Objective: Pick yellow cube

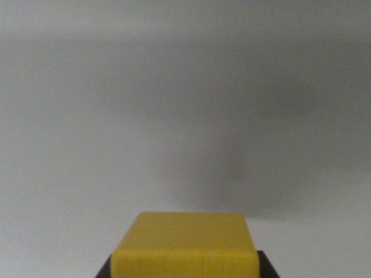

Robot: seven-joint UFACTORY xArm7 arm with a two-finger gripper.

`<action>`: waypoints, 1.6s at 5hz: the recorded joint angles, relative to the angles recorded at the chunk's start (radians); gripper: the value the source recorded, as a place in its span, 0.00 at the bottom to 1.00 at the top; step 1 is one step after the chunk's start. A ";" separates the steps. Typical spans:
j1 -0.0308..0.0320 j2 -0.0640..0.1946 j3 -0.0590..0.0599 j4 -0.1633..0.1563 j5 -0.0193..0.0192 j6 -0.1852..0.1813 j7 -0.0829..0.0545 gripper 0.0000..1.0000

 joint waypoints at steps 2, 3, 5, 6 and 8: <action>0.0000 -0.013 -0.001 0.028 -0.0023 0.041 0.004 1.00; 0.0000 -0.013 -0.001 0.028 -0.0023 0.041 0.004 1.00; 0.0000 -0.027 -0.002 0.056 -0.0047 0.083 0.008 1.00; 0.0000 -0.042 -0.003 0.088 -0.0073 0.130 0.013 1.00; 0.0000 -0.056 -0.004 0.119 -0.0099 0.174 0.018 1.00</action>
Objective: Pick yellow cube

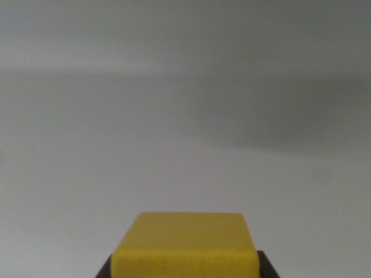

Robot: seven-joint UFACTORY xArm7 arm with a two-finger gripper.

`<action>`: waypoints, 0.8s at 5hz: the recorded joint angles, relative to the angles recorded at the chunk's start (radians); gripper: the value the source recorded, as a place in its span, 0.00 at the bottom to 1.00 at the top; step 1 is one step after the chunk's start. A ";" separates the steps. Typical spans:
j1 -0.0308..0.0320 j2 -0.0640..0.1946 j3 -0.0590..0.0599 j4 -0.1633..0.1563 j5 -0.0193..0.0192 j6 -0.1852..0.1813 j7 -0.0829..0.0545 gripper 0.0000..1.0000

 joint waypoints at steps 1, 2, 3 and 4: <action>0.0000 0.000 0.000 0.000 0.0000 0.000 0.000 1.00; 0.0000 -0.015 -0.001 0.032 -0.0026 0.047 0.005 1.00; 0.0000 -0.015 -0.001 0.032 -0.0026 0.047 0.005 1.00; 0.0000 -0.030 -0.002 0.064 -0.0054 0.095 0.010 1.00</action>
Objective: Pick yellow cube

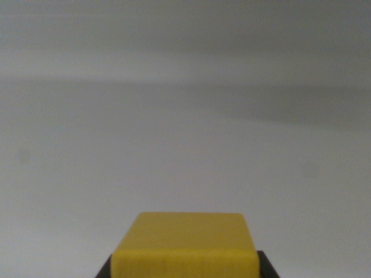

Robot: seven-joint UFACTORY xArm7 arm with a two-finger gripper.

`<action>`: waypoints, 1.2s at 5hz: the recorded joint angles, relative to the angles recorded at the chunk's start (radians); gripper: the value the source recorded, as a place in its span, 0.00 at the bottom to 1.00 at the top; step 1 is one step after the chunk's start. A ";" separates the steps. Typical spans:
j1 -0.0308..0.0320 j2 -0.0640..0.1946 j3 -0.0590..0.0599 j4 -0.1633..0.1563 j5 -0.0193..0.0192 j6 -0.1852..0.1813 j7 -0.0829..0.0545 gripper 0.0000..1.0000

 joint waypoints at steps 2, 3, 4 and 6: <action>0.0000 -0.015 -0.001 0.032 -0.0027 0.047 0.005 1.00; 0.0000 -0.015 -0.001 0.032 -0.0027 0.047 0.005 1.00; 0.0000 -0.030 -0.002 0.064 -0.0053 0.094 0.010 1.00; 0.0000 -0.045 -0.003 0.095 -0.0079 0.139 0.014 1.00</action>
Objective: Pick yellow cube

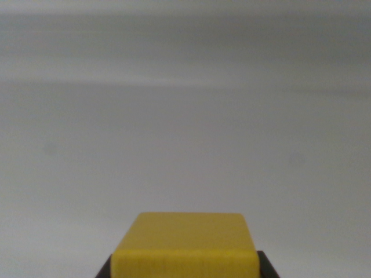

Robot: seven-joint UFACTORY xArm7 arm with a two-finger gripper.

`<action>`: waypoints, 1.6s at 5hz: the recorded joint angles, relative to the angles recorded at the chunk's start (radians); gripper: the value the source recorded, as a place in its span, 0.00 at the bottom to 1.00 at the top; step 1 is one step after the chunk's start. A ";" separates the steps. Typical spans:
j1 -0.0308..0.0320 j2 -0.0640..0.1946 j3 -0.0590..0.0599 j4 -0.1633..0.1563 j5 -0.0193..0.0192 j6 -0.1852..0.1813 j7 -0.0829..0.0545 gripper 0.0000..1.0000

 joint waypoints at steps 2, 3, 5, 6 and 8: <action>0.0000 -0.013 -0.001 0.029 -0.0024 0.042 0.004 1.00; 0.0000 -0.013 -0.001 0.029 -0.0024 0.042 0.004 1.00; 0.0000 -0.027 -0.002 0.056 -0.0047 0.082 0.008 1.00; 0.0000 -0.039 -0.003 0.083 -0.0069 0.121 0.012 1.00; 0.0000 -0.050 -0.003 0.107 -0.0089 0.157 0.016 1.00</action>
